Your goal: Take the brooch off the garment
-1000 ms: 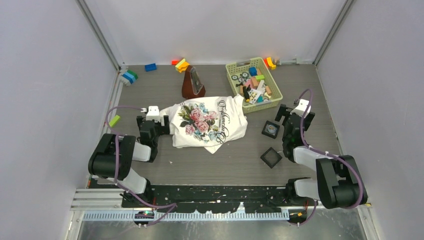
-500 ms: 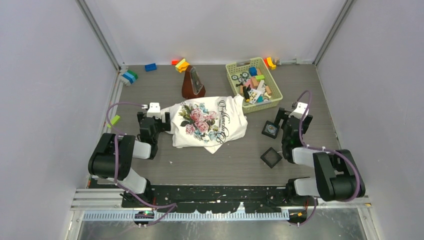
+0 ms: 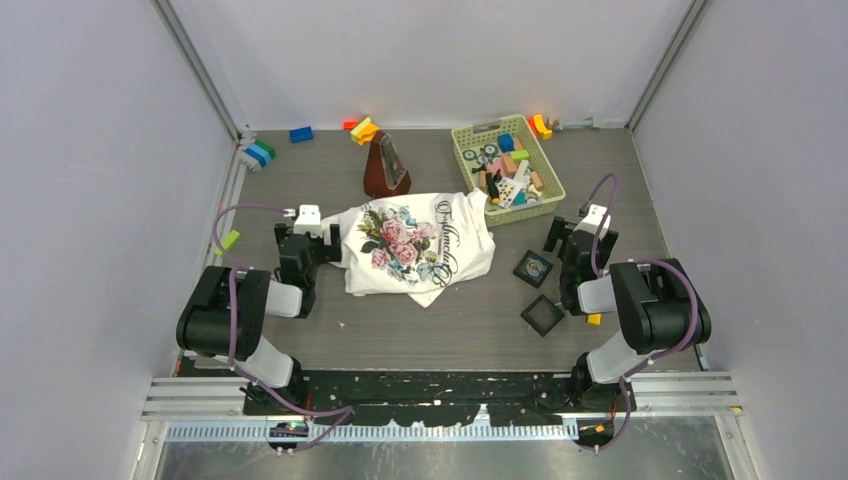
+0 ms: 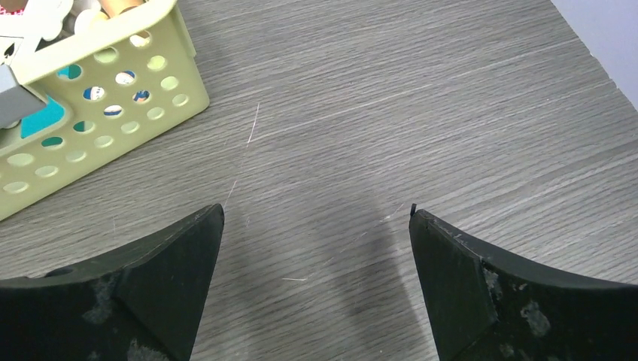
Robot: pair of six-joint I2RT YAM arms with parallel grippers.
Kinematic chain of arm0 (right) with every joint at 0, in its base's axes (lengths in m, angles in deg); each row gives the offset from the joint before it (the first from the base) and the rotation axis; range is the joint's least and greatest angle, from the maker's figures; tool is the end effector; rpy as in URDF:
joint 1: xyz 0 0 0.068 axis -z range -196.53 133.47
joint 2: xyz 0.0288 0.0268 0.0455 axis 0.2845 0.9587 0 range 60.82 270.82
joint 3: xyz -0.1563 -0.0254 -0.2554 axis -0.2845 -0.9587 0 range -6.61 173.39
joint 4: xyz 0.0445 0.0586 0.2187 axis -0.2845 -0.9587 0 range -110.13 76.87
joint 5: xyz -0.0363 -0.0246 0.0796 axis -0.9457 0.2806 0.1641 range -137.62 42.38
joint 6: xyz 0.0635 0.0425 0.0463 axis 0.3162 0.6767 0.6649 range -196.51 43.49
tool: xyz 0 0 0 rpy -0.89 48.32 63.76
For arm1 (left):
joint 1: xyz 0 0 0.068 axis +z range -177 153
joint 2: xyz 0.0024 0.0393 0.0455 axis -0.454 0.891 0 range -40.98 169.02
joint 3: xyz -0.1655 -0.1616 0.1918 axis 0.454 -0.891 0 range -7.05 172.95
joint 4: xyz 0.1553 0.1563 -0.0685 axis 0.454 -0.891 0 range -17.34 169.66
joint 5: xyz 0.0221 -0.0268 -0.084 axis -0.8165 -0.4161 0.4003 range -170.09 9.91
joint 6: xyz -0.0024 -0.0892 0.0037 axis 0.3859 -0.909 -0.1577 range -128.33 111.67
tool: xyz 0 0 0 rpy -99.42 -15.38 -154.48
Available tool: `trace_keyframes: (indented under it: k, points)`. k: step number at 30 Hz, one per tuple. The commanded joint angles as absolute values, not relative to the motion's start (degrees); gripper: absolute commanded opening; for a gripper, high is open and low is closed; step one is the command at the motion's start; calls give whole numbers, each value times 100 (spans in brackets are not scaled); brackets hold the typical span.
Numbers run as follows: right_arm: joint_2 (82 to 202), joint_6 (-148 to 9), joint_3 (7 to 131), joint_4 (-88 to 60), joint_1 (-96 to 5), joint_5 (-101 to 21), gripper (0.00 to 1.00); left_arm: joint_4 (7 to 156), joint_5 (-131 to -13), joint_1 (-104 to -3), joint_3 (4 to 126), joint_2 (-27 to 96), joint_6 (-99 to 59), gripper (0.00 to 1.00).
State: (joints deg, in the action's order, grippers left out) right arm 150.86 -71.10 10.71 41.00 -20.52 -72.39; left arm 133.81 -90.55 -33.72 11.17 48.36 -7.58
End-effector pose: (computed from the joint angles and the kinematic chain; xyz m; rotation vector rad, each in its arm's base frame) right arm 0.2806 -0.0139 0.1748 0.3153 1.8485 -0.2962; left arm 0.2872 -0.0194 0.1804 -0.0047 1.8632 0.0984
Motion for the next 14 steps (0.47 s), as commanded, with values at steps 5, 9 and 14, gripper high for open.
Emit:
trace_keyframes:
  k: [5,9,14]
  points:
    - [15038,-6942,1173,4638,-2031,-7250,100,13573,-9090,-3342,1264,4770,-657,100]
    - [15042,-6940,1170,4646,-2031,-7249,100,13561,-9083,-3346,1271,4770,-657,100]
    - [15046,-6939,1170,4644,-2031,-7249,100,13386,-8815,-3228,1342,4754,-707,98]
